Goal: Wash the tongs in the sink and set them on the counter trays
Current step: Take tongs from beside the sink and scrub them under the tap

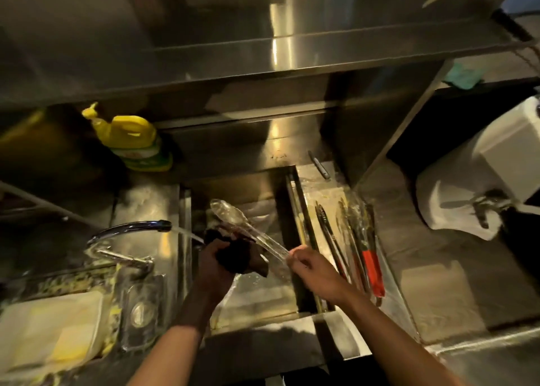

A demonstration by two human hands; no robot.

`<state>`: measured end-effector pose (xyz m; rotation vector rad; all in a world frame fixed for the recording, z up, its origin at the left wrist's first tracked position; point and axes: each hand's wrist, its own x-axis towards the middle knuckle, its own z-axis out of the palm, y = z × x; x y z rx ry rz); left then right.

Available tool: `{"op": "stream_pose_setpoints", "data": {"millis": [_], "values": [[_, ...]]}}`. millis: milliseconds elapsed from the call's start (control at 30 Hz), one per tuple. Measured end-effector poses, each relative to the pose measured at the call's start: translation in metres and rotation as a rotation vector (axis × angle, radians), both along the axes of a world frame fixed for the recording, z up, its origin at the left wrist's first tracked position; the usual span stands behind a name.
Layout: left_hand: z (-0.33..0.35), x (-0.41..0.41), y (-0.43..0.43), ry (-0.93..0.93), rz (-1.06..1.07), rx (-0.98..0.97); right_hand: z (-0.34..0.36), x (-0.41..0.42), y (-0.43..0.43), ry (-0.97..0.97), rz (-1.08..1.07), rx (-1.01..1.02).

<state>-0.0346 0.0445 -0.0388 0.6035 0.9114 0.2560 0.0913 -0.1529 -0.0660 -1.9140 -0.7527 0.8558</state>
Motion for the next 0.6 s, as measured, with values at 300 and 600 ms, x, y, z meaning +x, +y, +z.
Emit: {"op": "stream_pose_setpoints", "data": {"millis": [300, 600], "values": [[-0.027, -0.057, 0.089, 0.008, 0.027, 0.084, -0.008, -0.021, 0.051, 0.137, 0.248, -0.202], [-0.051, -0.036, 0.135, 0.229, 0.177, 0.121, -0.013, -0.019, 0.114, -0.329, 0.401, -0.448]]}}
